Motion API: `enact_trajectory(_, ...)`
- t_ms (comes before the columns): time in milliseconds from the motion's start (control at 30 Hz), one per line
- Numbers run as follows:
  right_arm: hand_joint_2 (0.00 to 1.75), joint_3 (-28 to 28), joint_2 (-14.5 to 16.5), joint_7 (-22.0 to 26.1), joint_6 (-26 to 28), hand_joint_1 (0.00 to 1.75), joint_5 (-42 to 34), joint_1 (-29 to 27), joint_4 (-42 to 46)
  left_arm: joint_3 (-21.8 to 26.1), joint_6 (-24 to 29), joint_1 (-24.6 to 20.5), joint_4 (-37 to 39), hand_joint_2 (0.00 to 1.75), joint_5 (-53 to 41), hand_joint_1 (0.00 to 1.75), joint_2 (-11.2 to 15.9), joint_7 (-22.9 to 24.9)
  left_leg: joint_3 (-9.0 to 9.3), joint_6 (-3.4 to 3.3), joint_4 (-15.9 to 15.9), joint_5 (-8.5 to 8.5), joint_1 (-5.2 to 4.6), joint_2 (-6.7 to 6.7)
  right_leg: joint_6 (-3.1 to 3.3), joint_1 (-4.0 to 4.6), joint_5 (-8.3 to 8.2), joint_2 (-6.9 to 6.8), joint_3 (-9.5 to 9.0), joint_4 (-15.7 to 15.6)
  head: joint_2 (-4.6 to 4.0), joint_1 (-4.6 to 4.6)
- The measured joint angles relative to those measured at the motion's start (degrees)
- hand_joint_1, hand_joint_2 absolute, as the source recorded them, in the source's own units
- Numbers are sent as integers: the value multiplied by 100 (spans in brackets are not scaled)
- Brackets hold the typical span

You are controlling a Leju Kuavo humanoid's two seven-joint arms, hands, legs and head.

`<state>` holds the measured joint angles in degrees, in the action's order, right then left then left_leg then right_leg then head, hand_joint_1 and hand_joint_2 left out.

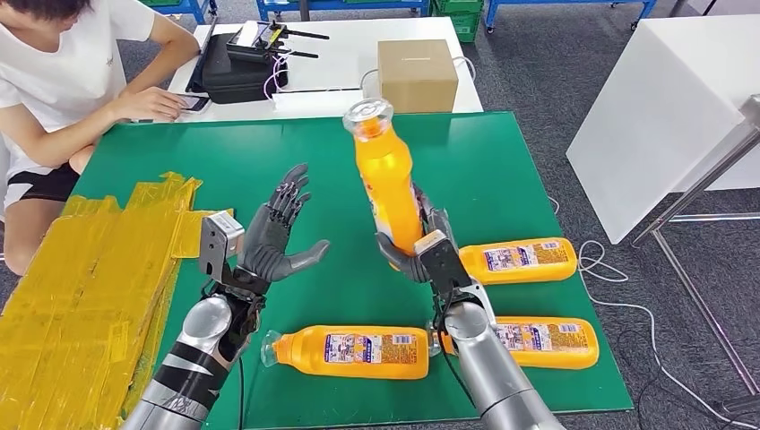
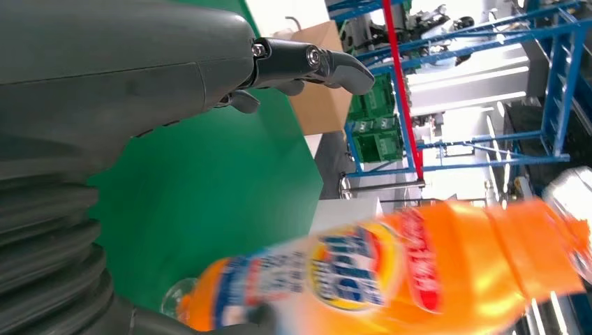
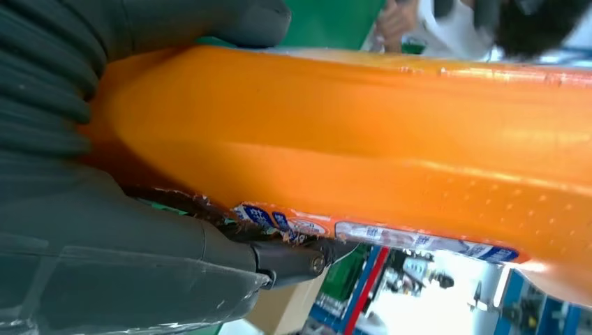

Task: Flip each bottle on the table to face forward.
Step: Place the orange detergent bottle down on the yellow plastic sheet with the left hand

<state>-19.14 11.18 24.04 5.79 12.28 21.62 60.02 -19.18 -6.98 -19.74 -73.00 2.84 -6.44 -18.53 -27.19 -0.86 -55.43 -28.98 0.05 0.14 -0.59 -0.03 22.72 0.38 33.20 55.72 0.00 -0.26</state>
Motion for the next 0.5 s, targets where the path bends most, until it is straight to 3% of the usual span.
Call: enact_trajectory(500, 175, -504, 79, 73, 239, 175, 546, 11, -362, -176, -87, -125, 0, 175, 27, 0, 68, 66, 0, 0, 0, 0, 0, -1, 0, 0, 0, 0, 0, 0, 0, 1)
